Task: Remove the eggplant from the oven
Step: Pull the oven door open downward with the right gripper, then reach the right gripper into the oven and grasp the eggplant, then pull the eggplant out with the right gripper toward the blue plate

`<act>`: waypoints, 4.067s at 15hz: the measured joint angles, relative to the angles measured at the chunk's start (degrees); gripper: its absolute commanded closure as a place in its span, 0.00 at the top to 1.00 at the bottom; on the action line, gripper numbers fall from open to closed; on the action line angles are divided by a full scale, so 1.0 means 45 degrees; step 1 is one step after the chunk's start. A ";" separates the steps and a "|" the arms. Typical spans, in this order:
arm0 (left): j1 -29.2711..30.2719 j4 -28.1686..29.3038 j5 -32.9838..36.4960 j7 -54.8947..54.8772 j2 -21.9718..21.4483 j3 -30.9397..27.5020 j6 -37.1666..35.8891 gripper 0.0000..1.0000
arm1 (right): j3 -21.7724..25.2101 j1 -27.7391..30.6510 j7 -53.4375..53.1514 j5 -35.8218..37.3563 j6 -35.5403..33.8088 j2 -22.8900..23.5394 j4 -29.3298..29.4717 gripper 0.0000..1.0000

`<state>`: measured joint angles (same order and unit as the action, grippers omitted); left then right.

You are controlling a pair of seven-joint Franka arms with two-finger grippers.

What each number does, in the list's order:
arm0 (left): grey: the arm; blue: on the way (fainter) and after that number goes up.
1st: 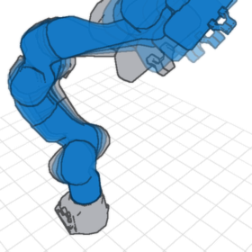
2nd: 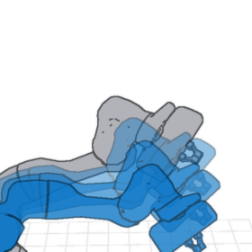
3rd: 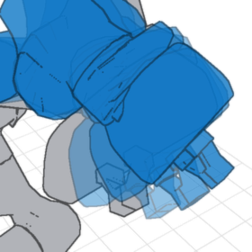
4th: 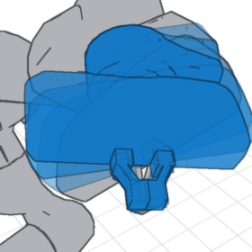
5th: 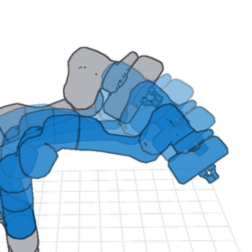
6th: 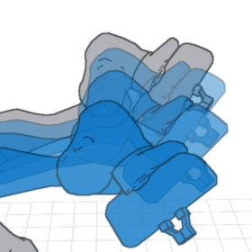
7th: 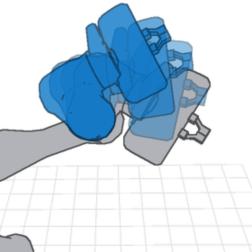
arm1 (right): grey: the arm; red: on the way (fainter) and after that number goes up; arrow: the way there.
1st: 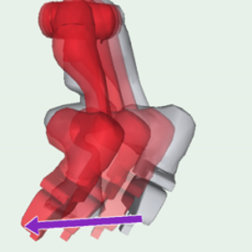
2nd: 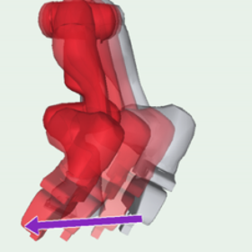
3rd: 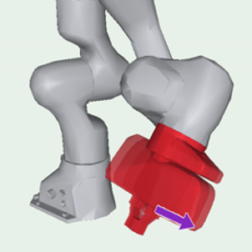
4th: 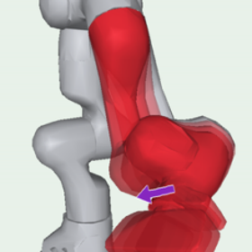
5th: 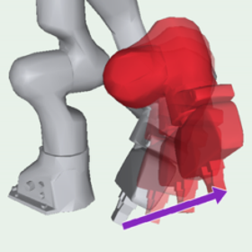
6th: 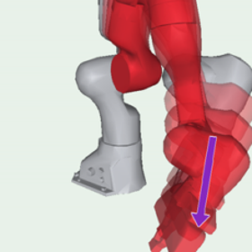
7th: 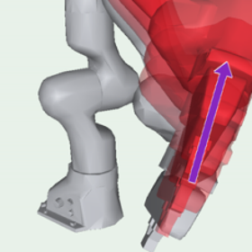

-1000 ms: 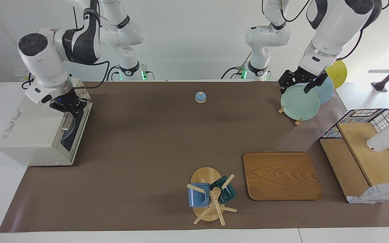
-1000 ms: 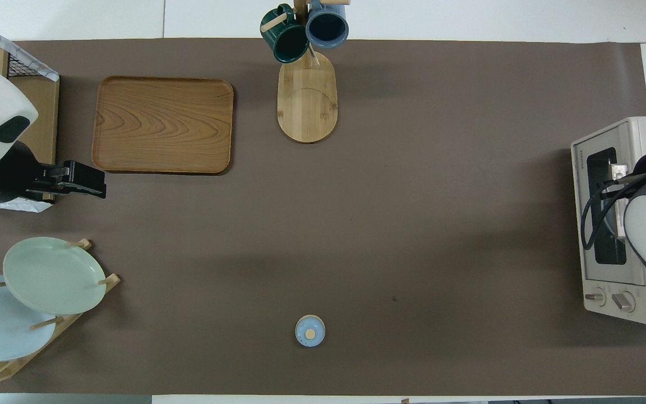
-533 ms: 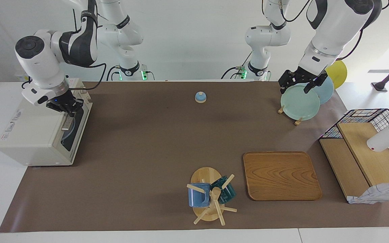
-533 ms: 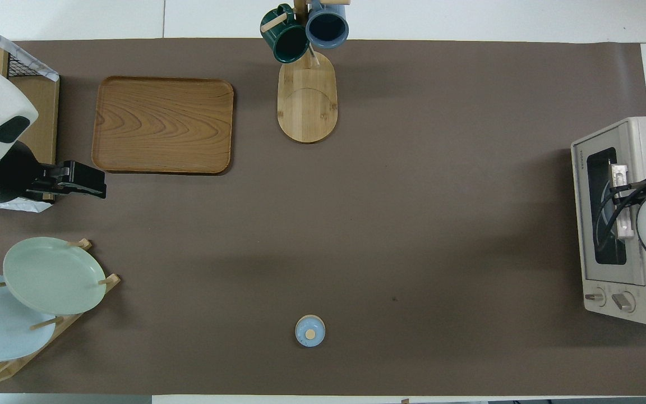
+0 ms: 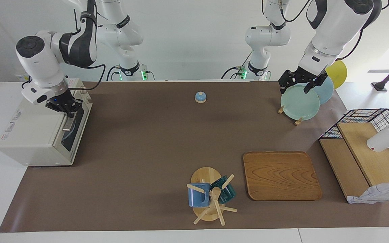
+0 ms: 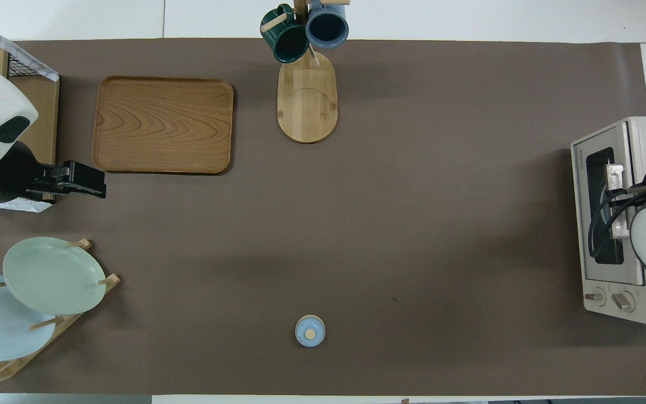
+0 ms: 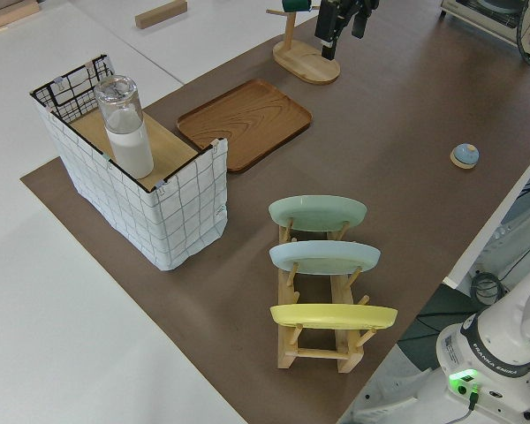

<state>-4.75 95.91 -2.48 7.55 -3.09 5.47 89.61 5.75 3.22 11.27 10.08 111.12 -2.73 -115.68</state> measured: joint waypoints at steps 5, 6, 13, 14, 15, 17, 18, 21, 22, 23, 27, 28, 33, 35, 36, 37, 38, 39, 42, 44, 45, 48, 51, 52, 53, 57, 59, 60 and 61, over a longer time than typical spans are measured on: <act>0.0000 0.0000 0.0000 0.0000 0.0000 0.0000 0.0000 1.00 | -0.0097 -0.0928 -0.0629 -0.0041 0.0712 0.0042 -0.0496 0.00; 0.0000 0.0000 0.0000 0.0000 0.0000 0.0000 0.0000 1.00 | -0.0121 -0.1140 -0.0798 -0.0095 0.1150 0.0131 -0.0675 0.00; 0.0000 0.0000 0.0000 0.0000 0.0000 0.0000 0.0000 1.00 | -0.0386 -0.1929 -0.1846 -0.0530 0.4131 0.1173 -0.1939 0.00; 0.0000 0.0000 0.0000 0.0000 0.0000 0.0000 0.0000 1.00 | -0.0387 -0.1986 -0.1953 -0.0530 0.4552 0.1431 -0.2017 0.00; 0.0000 0.0000 0.0000 0.0000 0.0000 0.0000 0.0000 1.00 | -0.0394 -0.2042 -0.2120 -0.0533 0.4848 0.1685 -0.2071 0.00; 0.0000 0.0000 0.0000 0.0000 0.0000 0.0000 0.0000 1.00 | -0.0403 -0.2138 -0.2461 -0.0533 0.5318 0.2178 -0.2158 0.00; 0.0000 0.0000 0.0000 0.0000 0.0000 0.0000 0.0000 1.00 | -0.0416 -0.2151 -0.2599 -0.0533 0.5508 0.2420 -0.2175 0.00; 0.0000 0.0000 0.0000 0.0000 0.0000 0.0000 0.0000 1.00 | -0.0433 -0.2156 -0.3181 -0.0530 0.5859 0.2906 -0.2171 0.00; 0.0000 0.0000 0.0000 0.0000 0.0000 0.0000 0.0000 1.00 | -0.0426 -0.2159 -0.3341 -0.0591 0.5903 0.2970 -0.2165 0.00; 0.0000 0.0000 0.0000 0.0000 0.0000 0.0000 0.0000 1.00 | -0.0395 -0.2167 -0.3447 -0.0789 0.5942 0.2994 -0.2149 0.00; 0.0000 0.0000 0.0000 0.0000 0.0000 0.0000 0.0000 1.00 | -0.0269 -0.2641 -0.4050 -0.1495 0.6000 0.2993 -0.1917 0.00; 0.0000 0.0000 0.0000 0.0000 0.0000 0.0000 0.0000 1.00 | -0.0267 -0.2837 -0.4209 -0.1496 0.5946 0.2991 -0.1822 0.00; 0.0000 0.0000 0.0000 0.0000 0.0000 0.0000 0.0000 1.00 | -0.0132 -0.3195 -0.4435 -0.1429 0.2641 0.2750 0.0155 0.31; 0.0000 0.0000 0.0000 0.0000 0.0000 0.0000 0.0000 1.00 | 0.0036 -0.3017 -0.4435 -0.0877 0.1384 0.2341 0.0655 0.33; 0.0000 0.0000 0.0000 0.0000 0.0000 0.0000 0.0000 1.00 | 0.0053 -0.2848 -0.4434 -0.0593 0.0995 0.2136 0.0687 0.33; 0.0000 0.0000 0.0000 0.0000 0.0000 0.0000 0.0000 1.00 | 0.0054 -0.2636 -0.4429 -0.0411 0.0772 0.1994 0.0661 0.33; 0.0000 0.0000 0.0000 0.0000 0.0000 0.0000 0.0000 1.00 | 0.0059 -0.2415 -0.4388 -0.0370 0.0729 0.1927 0.0598 0.33; 0.0000 0.0000 0.0000 0.0000 0.0000 0.0000 0.0000 1.00 | 0.0060 -0.2243 -0.4336 -0.0363 0.0729 0.1914 0.0506 0.33; 0.0000 0.0000 0.0000 0.0000 0.0000 0.0000 0.0000 1.00 | 0.0053 -0.1996 -0.3940 -0.0349 0.0836 0.1906 0.0071 0.33; 0.0000 0.0000 0.0000 0.0000 0.0000 0.0000 0.0000 1.00 | 0.0057 -0.1717 -0.3427 -0.0338 0.1372 0.1881 -0.0336 0.33; 0.0000 0.0000 0.0000 0.0000 0.0000 0.0000 0.0000 1.00 | 0.0058 -0.1525 -0.3094 -0.0337 0.1565 0.1868 -0.0510 0.32; 0.0000 0.0000 0.0000 0.0000 0.0000 0.0000 0.0000 1.00 | 0.0065 -0.1112 -0.2504 -0.0337 0.1670 0.1805 -0.0725 0.31; 0.0000 0.0000 0.0000 0.0000 0.0000 0.0000 0.0000 1.00 | 0.0048 -0.1123 -0.2467 -0.0337 0.2007 0.1683 -0.0967 0.29; 0.0000 0.0000 0.0000 0.0000 0.0000 0.0000 0.0000 1.00 | 0.0046 -0.1123 -0.2467 -0.0337 0.2363 0.1644 -0.1167 0.28; 0.0000 0.0000 0.0000 0.0000 0.0000 0.0000 0.0000 1.00 | 0.0046 -0.1123 -0.2467 -0.0337 0.2684 0.1603 -0.1388 0.20; 0.0000 0.0000 0.0000 0.0000 0.0000 0.0000 0.0000 1.00 | 0.0056 -0.1042 -0.2174 -0.0303 0.2966 0.1445 -0.1780 0.00; 0.0000 0.0000 0.0000 0.0000 0.0000 0.0000 0.0000 1.00 | 0.0047 -0.1015 -0.1911 -0.0280 0.2815 0.1187 -0.1743 0.00; 0.0000 0.0000 0.0000 0.0000 0.0000 0.0000 0.0000 1.00 | 0.0008 -0.1036 -0.1879 -0.0278 0.2592 0.1155 -0.1644 0.00; 0.0000 0.0000 0.0000 0.0000 0.0000 0.0000 0.0000 1.00 | -0.0048 -0.1180 -0.1879 -0.0278 0.2277 0.1171 -0.1413 0.00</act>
<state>-4.75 95.91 -2.48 7.55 -3.09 5.47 89.61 5.54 -2.09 2.82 8.83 121.37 2.54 -122.04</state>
